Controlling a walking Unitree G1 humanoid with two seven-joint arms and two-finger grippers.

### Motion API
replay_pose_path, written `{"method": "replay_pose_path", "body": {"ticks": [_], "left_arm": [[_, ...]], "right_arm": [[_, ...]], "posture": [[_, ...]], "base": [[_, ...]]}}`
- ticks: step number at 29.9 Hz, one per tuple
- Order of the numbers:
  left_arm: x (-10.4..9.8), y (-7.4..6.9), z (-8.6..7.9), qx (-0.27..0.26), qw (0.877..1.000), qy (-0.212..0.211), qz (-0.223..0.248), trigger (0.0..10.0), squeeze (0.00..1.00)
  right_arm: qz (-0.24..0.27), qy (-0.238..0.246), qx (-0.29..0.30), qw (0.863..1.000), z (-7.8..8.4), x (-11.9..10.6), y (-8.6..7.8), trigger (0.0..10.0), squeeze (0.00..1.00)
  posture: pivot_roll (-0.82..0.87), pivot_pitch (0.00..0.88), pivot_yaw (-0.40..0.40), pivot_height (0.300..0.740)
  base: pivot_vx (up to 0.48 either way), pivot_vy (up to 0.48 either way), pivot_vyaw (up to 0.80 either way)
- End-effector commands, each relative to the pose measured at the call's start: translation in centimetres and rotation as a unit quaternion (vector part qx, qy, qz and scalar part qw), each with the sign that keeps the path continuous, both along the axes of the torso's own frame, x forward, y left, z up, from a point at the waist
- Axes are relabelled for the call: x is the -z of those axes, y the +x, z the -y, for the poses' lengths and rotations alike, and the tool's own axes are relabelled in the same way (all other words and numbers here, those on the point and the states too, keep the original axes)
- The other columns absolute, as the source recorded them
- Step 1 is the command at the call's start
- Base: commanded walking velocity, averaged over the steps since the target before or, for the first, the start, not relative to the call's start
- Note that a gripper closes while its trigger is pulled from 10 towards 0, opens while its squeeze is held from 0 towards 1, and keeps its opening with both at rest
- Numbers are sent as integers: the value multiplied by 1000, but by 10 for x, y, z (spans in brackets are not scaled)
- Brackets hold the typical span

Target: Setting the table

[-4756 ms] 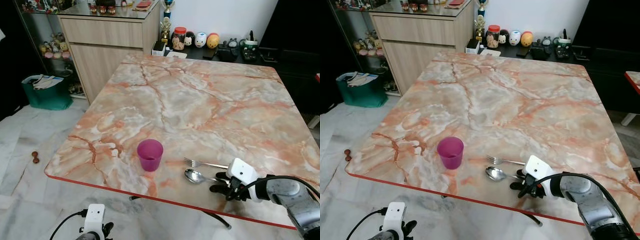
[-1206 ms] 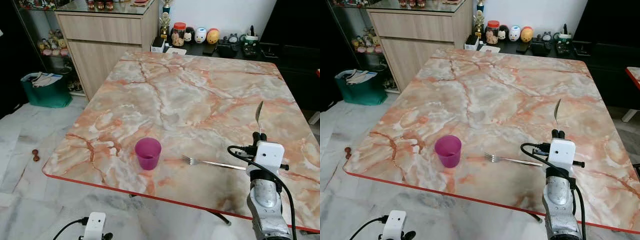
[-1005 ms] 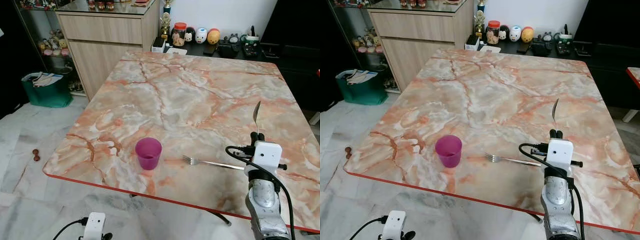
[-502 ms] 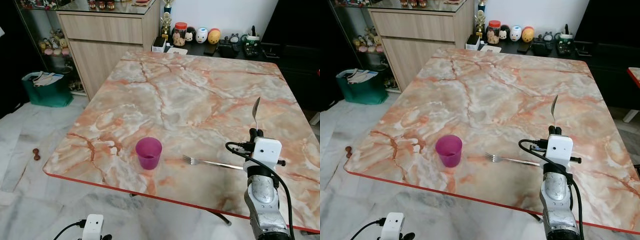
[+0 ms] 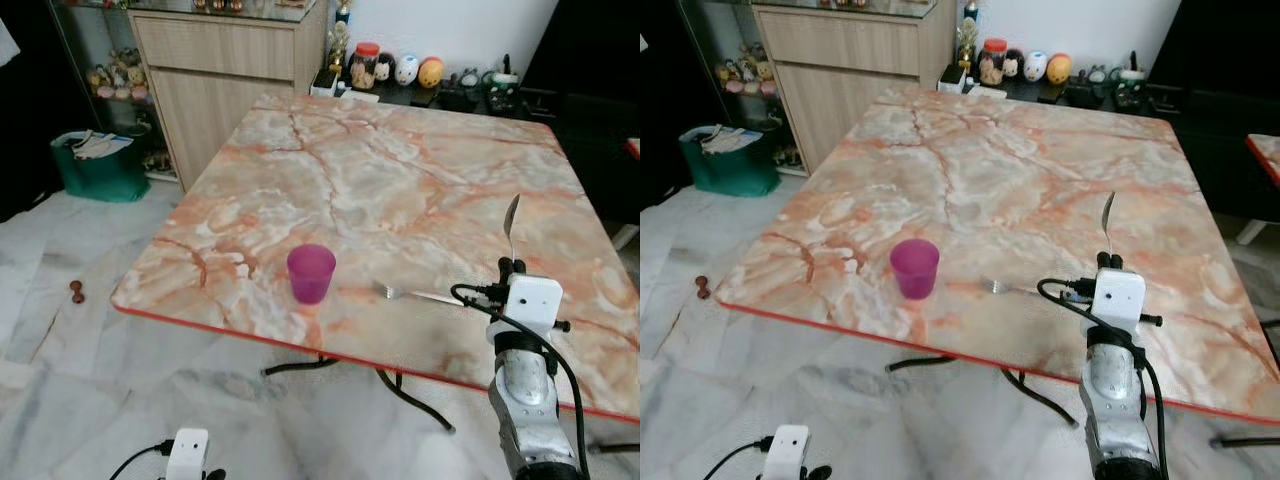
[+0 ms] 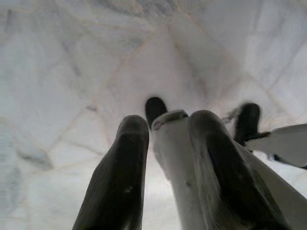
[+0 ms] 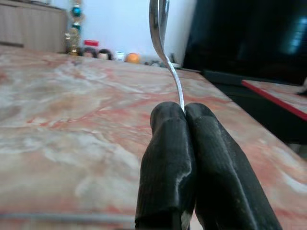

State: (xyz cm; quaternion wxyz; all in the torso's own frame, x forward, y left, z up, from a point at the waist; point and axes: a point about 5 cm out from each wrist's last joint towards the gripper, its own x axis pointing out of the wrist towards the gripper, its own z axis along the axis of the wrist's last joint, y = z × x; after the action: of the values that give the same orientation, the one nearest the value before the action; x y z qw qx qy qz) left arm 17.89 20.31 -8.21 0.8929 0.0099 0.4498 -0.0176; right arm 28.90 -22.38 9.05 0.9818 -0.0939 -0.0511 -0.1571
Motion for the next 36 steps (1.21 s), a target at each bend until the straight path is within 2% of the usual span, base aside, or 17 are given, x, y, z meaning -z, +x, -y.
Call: {"method": "replay_pose_path", "body": {"ticks": [1, 21, 27, 31, 32, 33, 35, 36], "left_arm": [[3, -5, 1, -3, 1000, -2, -7, 10000, 0], [2, -4, 3, 3, 1000, -4, -7, 10000, 0], [2, -3, 3, 3, 1000, -5, -6, 10000, 0], [2, -3, 3, 3, 1000, -5, -5, 10000, 0], [2, -3, 3, 3, 1000, -5, -5, 10000, 0], [2, -3, 3, 3, 1000, -5, -5, 10000, 0], [2, -3, 3, 4, 1000, -5, -5, 10000, 0], [2, -3, 3, 4, 1000, -5, -5, 10000, 0]], "right_arm": [[1, 3, 1, 1000, 1, -3, 4, 10000, 0], [0, 4, 3, 1000, 2, -3, 6, 10000, 0], [-14, -1, 24, 1000, 6, 0, 5, 10000, 0], [-50, -9, 86, 995, 25, 4, 2, 10000, 0], [-63, -15, 119, 991, 35, 3, -1, 10000, 0], [-63, -15, 119, 991, 35, 3, -1, 10000, 0], [-102, -22, 163, 981, 55, 4, -3, 10000, 0], [-108, -22, 167, 980, 58, 3, -4, 10000, 0]], "posture": [[43, 0, -41, 740], [42, 0, -42, 740], [44, 0, -43, 740], [41, 0, -41, 740], [41, 0, -41, 740], [41, 0, -41, 740], [40, 0, -41, 740], [40, 0, -41, 740]], "base": [[0, 0, 0], [0, 0, 0], [0, 0, 0], [0, 0, 0], [0, 0, 0], [0, 0, 0], [0, 0, 0], [0, 0, 0]]}}
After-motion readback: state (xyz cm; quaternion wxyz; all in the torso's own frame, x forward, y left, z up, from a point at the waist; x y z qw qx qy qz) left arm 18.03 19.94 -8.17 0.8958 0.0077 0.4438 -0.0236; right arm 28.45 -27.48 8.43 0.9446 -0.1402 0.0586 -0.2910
